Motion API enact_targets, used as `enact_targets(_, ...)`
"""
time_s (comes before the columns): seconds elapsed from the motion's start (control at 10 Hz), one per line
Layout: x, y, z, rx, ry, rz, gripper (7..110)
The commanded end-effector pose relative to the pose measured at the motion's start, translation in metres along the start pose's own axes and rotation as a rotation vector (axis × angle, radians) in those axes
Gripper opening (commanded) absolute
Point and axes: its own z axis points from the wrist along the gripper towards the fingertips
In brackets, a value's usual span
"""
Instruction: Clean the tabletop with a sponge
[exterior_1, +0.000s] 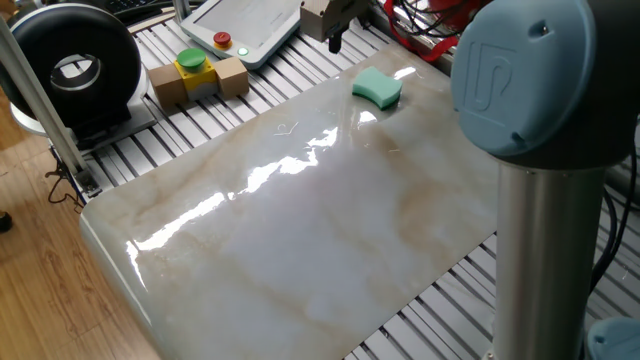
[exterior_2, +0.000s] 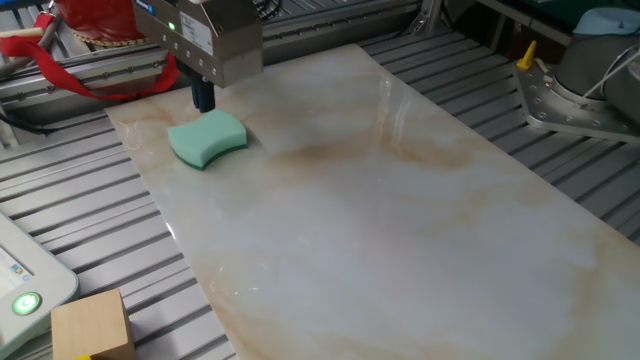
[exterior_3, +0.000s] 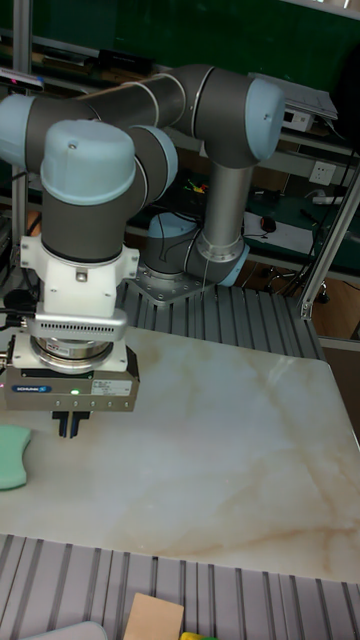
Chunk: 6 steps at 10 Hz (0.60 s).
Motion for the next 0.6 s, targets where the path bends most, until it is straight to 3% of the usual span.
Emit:
enact_targets(0.0,-0.003,0.009,0.006,-0.021,-0.019,0.014,7)
enact_targets(0.5,-0.007,0.027,0.021,-0.041,-0.053,0.043,7)
